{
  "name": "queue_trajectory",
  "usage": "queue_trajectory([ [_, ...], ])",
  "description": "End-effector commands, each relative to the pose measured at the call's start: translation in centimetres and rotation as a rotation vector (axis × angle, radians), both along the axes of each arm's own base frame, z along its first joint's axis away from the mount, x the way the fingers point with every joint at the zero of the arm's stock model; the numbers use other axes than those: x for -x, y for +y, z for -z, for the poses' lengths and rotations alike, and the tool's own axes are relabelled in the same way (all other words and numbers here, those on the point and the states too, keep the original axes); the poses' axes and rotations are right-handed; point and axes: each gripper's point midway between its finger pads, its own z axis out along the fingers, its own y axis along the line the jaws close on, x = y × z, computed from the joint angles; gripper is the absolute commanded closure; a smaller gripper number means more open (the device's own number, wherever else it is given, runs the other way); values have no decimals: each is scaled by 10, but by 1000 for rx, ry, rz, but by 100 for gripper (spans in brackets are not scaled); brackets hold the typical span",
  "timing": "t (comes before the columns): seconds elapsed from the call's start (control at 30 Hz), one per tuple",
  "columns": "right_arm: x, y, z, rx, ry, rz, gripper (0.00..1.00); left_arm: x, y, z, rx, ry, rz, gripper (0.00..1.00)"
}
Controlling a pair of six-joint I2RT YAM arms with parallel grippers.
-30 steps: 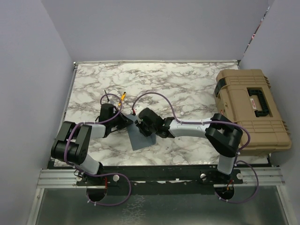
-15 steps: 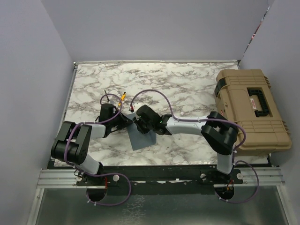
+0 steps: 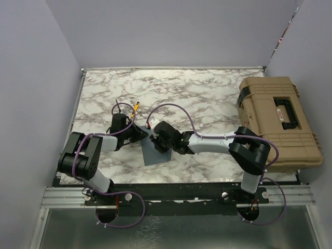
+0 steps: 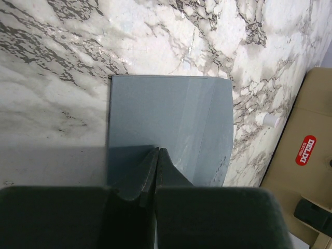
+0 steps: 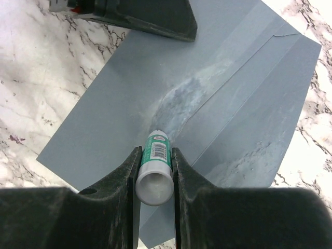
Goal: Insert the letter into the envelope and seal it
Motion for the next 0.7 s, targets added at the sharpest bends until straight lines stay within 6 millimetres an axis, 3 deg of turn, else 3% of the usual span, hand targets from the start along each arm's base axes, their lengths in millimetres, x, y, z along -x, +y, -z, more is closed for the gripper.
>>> queue_trajectory([
  [0.0,23,-17,27,94,85,-20,100,40,25,54,-140,208,-35,100],
  [0.13,2,-8,34,105,61,18,99,40,26,55,-140,208,-34,100],
  [0.27,-27,-12,39,133,49,109,99,41,25,55,-141,211,-30,100],
  [0.4,-38,-8,19,121,28,153,99,41,25,54,-137,208,-24,100],
  [0.53,-33,-13,-4,90,40,182,99,39,25,53,-140,205,-21,100],
  [0.67,-22,-1,-41,-23,55,121,99,37,25,50,-139,195,-16,100],
])
